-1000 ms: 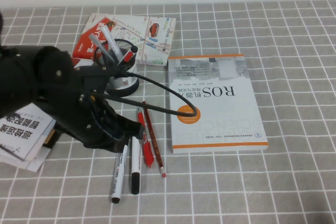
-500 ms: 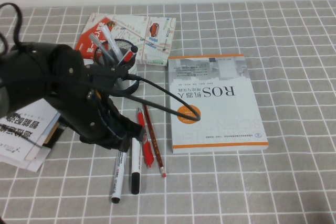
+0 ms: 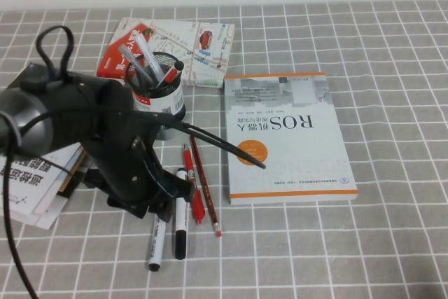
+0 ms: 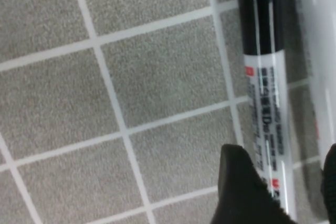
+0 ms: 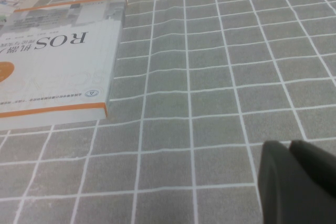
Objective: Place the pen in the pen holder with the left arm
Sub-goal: Pick up the pen on the table
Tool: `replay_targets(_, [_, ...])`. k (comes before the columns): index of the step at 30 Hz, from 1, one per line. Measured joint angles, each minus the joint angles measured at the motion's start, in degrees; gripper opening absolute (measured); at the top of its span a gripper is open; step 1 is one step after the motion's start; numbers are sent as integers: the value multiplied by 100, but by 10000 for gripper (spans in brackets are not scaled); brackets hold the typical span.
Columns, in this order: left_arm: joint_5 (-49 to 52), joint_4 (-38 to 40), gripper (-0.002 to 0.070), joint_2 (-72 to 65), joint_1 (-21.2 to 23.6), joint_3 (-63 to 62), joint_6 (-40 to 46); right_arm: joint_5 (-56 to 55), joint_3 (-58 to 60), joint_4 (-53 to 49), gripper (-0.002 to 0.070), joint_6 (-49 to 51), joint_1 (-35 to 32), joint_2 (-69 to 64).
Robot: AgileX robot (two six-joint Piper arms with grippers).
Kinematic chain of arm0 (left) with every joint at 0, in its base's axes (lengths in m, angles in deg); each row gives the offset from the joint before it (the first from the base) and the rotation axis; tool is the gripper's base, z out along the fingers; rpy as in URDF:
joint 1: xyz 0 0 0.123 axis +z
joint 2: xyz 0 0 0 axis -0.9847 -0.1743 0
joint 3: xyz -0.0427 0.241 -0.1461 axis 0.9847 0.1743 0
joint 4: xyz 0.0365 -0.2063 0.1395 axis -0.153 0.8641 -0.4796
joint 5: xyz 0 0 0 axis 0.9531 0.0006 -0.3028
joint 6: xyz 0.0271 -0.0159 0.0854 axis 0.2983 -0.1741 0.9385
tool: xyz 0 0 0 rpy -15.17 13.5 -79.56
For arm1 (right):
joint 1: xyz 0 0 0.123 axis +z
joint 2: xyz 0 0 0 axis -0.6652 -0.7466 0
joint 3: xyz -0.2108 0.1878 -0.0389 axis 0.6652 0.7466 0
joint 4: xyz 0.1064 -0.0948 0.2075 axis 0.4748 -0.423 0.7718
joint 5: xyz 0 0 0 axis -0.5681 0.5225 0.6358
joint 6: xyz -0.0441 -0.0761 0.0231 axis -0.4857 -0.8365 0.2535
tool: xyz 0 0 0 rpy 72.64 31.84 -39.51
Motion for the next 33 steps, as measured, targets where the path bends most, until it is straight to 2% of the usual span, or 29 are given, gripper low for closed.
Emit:
replay_targets(14, [-236, -250, 292, -391, 0, -26, -61, 0, 0, 0, -15, 0, 0, 0])
replay_targets(17, [-246, -277, 258, -425, 0, -26, -60, 0, 0, 0, -15, 0, 0, 0])
replay_targets(24, [-178, -409, 127, -474, 0, -77, 30, 0, 0, 0, -15, 0, 0, 0])
replay_targets(33, [-153, -413, 110, -474, 0, -88, 382, 0, 0, 0, -15, 0, 0, 0])
